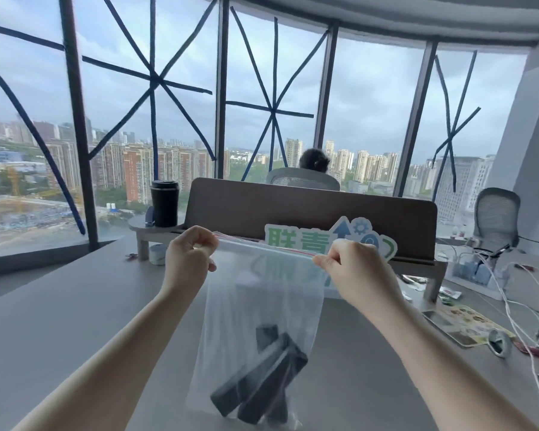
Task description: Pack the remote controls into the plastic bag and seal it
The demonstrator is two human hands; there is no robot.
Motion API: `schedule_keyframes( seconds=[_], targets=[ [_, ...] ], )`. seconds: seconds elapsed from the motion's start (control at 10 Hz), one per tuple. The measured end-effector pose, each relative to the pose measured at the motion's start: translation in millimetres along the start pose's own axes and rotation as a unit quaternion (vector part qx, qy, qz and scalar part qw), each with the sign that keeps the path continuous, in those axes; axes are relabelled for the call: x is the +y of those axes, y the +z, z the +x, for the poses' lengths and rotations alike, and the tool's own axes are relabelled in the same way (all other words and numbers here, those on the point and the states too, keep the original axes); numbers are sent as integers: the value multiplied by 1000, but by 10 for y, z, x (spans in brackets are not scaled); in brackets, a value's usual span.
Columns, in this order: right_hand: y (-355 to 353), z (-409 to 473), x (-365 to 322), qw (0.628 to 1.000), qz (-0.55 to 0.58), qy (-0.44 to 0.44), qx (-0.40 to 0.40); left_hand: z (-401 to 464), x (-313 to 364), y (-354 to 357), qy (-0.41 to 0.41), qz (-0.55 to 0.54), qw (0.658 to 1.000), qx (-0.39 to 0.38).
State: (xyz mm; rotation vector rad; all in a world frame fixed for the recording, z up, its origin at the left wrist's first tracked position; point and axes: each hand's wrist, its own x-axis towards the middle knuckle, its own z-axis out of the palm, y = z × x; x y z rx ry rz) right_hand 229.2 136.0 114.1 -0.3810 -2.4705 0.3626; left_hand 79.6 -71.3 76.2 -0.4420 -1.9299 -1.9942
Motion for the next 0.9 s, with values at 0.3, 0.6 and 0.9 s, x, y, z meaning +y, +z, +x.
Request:
schedule_keyframes(
  seconds=[0.3,0.6,0.9],
  targets=[
    [761,1160,-573,971,233,3,56,1121,-249,-290,-60,-49,995,57],
    [1689,428,-479,971,212,12,-111,626,-1204,-785,-116,-83,987,77],
    [1618,-356,-306,911,313,45,-263,-202,-1598,-1234,-177,1,980,88]
  ],
)
